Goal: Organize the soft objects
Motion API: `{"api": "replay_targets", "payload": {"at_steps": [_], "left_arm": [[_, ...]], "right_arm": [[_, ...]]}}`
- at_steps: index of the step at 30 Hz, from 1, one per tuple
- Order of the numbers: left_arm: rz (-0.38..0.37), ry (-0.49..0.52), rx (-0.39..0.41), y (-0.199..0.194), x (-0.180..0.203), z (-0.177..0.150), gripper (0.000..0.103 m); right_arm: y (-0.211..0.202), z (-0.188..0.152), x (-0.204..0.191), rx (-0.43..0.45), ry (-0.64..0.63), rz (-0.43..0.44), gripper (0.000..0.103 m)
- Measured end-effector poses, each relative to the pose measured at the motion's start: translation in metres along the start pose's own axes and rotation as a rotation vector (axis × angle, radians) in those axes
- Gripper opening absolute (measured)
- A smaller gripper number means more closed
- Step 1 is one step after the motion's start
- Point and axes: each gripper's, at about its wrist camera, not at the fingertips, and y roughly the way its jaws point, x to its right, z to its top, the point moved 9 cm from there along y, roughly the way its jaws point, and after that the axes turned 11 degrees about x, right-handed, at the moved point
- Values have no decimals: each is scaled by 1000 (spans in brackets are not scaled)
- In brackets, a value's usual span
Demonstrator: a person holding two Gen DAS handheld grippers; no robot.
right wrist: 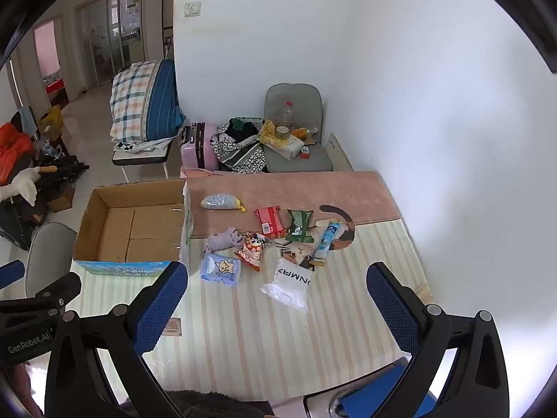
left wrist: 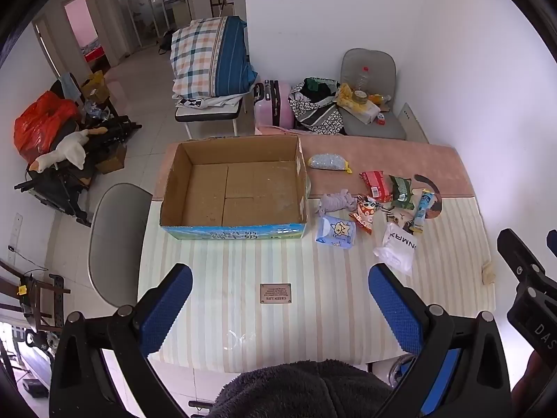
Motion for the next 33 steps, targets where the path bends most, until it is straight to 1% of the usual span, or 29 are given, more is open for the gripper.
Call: {"api": "replay_targets", "payload": {"at_steps": [8, 16, 21, 23, 27, 33], "left_arm": [[10, -3, 7, 1, -3, 2, 103], [16, -1, 24, -7, 2, 4, 103], [15, 2, 30, -8, 2, 3, 103], [15, -1, 34, -15, 0, 5, 103], [21, -11, 37, -18, -2, 7, 103], [26, -10, 46, -21, -4, 9, 103]], "right_arm": [[-7, 4, 8, 11, -13, -23, 103], [-9, -2, 7, 23, -15, -12, 103], [-17, 5, 8, 29, -25, -18, 103], [-27, 6, 6, 36, -27, -15, 103], [-32, 8, 7, 44, -32, -16, 103], [-28, 8, 10, 47, -28, -4, 103]]}}
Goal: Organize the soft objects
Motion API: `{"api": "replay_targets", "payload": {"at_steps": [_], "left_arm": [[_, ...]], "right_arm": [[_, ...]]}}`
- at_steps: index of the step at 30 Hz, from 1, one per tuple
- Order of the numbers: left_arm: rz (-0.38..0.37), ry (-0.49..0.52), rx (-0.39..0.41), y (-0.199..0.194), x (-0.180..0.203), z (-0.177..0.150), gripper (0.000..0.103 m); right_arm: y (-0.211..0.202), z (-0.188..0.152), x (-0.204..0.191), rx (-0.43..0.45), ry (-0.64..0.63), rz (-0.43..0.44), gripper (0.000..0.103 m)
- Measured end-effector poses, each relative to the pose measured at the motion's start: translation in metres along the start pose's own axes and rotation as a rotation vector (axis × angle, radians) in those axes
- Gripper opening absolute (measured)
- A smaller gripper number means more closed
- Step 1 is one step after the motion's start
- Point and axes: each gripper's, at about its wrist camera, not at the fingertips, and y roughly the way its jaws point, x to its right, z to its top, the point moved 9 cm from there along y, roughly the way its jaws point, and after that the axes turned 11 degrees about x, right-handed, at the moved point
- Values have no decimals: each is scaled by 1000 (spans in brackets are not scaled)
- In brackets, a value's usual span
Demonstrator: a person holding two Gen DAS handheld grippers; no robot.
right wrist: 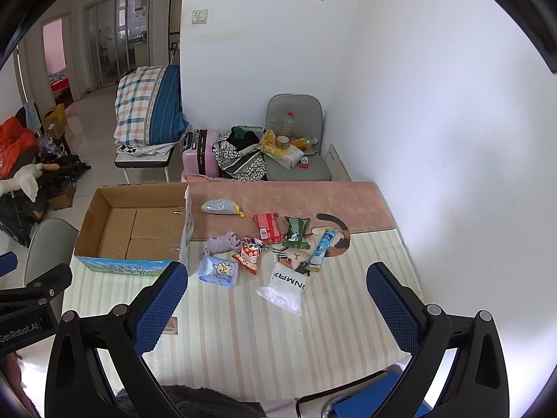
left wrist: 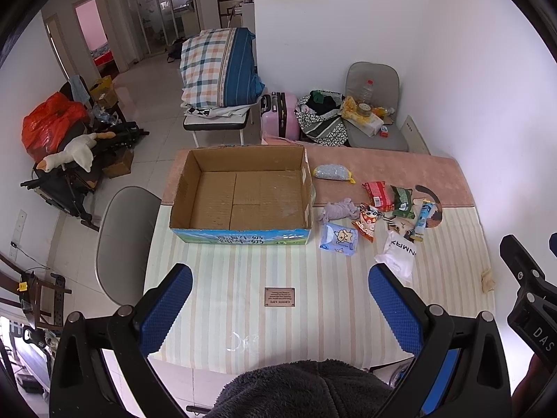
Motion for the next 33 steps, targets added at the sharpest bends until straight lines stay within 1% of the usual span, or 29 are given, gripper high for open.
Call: {"api": "replay_targets", "payload": {"at_steps": [33], "left_arm": [[-3, 1, 27, -5, 0, 0, 103]], "right_arm": [[-1, 0, -5, 22, -12, 3, 103]]}}
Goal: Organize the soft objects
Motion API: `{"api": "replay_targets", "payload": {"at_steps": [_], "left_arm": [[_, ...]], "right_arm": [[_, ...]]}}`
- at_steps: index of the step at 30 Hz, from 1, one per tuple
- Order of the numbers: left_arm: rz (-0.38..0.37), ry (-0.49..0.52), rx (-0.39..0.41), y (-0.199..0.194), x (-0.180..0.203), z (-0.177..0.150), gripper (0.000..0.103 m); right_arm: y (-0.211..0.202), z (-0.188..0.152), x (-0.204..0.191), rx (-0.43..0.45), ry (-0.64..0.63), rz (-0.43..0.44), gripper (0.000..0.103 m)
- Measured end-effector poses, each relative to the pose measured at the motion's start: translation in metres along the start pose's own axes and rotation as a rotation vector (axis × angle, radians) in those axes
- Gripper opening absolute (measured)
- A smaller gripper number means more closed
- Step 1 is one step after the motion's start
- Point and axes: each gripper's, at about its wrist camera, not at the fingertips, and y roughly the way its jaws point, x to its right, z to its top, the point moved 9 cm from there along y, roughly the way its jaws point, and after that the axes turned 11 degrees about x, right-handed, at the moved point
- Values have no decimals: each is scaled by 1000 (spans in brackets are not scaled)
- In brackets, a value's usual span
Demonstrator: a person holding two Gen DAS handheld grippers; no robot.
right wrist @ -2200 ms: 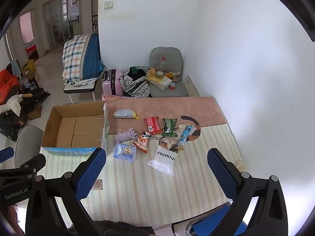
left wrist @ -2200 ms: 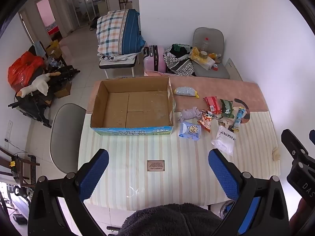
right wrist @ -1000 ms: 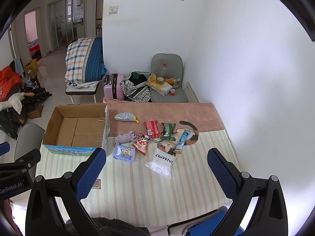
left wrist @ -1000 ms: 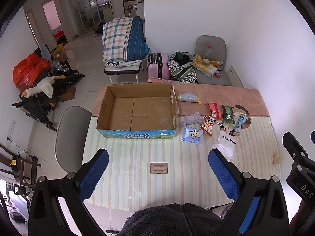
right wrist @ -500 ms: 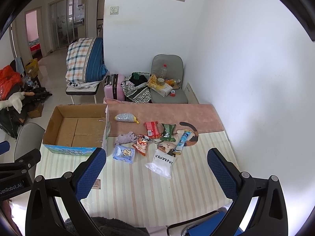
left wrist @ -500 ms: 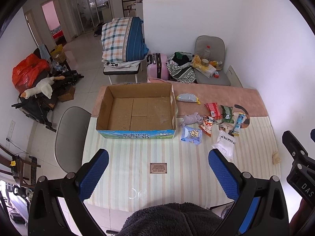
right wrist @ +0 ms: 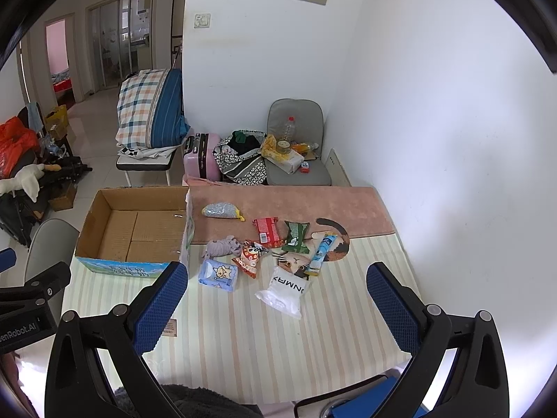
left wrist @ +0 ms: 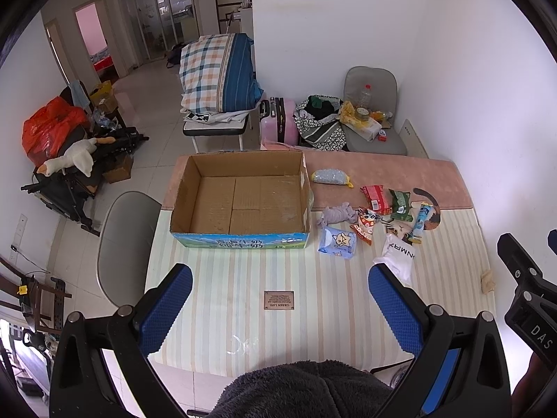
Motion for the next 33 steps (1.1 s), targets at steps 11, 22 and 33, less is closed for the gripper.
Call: {"api": "replay_targets", "payload": {"at_steps": [11, 22, 33], "left_arm": [[-1, -1, 0, 0, 0, 0, 103], [1, 0, 4, -1, 1, 2, 103], [-11, -3, -5, 2, 4, 2, 103]], "right_arm": [[-1, -2, -1, 1, 1, 0, 103], [-3, -2, 0, 9, -3, -2, 103], [-2, -4, 0, 1, 20, 12, 103]]}}
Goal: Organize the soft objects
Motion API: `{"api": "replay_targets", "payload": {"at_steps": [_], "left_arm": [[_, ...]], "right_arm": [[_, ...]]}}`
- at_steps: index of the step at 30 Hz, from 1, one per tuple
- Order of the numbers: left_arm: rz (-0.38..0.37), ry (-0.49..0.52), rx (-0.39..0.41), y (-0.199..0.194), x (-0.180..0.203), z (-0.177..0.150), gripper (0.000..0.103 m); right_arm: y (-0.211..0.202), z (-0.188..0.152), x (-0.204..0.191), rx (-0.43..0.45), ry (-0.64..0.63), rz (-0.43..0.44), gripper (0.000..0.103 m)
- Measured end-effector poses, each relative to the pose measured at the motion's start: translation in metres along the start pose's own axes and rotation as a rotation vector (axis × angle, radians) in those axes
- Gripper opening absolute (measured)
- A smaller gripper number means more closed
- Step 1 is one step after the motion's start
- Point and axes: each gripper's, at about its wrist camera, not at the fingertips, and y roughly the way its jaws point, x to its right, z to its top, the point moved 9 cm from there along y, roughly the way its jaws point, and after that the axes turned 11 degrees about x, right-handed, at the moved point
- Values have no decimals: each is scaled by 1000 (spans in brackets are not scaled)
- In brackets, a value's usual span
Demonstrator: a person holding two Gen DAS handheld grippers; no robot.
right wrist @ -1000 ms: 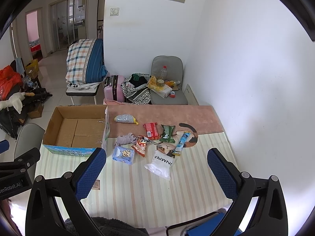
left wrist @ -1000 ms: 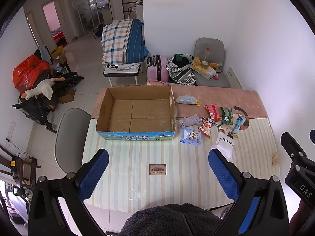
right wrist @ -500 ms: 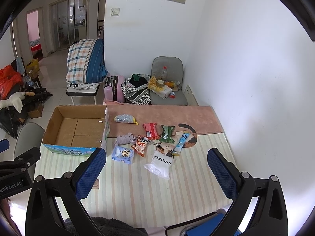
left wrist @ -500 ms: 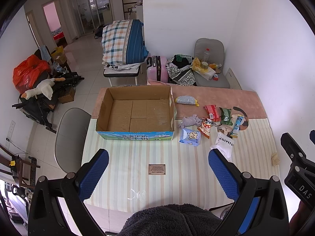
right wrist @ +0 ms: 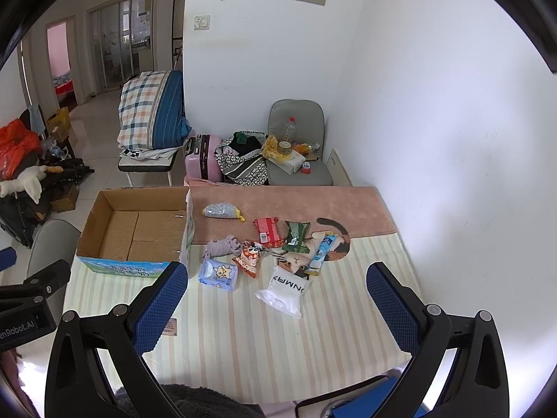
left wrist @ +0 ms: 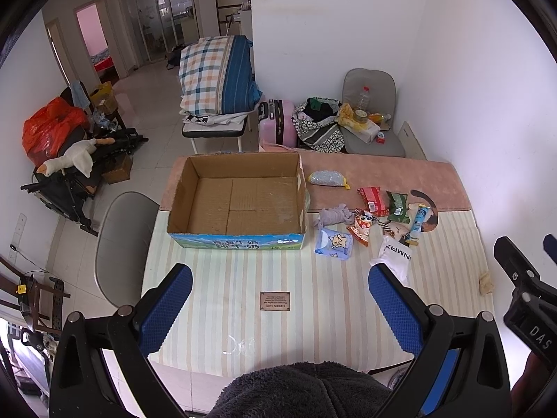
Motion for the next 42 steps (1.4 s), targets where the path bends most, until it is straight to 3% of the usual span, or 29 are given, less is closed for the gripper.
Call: {"api": "replay_targets", "payload": {"at_steps": [4, 8, 13, 16, 19, 24, 26, 31, 36, 39, 42], "left_arm": [[-1, 8, -20, 26, 13, 5, 103], [8, 78, -70, 87, 33, 8, 103], [18, 187, -218, 175, 60, -6, 103], [-44, 238, -321, 227, 88, -17, 103], [-69, 389, -387, 276, 119, -31, 103], [-93, 783, -466, 343, 155, -67, 103], [-140, 926, -486, 364, 167, -81, 103], [-226, 1125, -577, 393, 177, -113, 103], [-229, 1367, -637, 408, 170, -147, 103], [-220, 1438, -667, 416, 167, -164, 103], [-183, 1434, -683, 433, 168, -176, 103]], "right_arm": [[24, -8, 17, -59, 97, 44, 103], [83, -30, 46, -185, 181, 36, 103], [187, -88, 74, -392, 194, -7, 103], [255, -132, 80, -528, 225, 6, 103], [316, -181, 81, -668, 249, 29, 103], [388, -240, 65, -824, 276, 76, 103], [410, -254, 57, -858, 271, 82, 103], [449, -293, 43, -954, 287, 126, 103], [452, -324, 51, -1019, 330, 154, 90], [450, -339, 61, -1028, 301, 150, 90], [452, -352, 62, -1035, 306, 169, 91]]}}
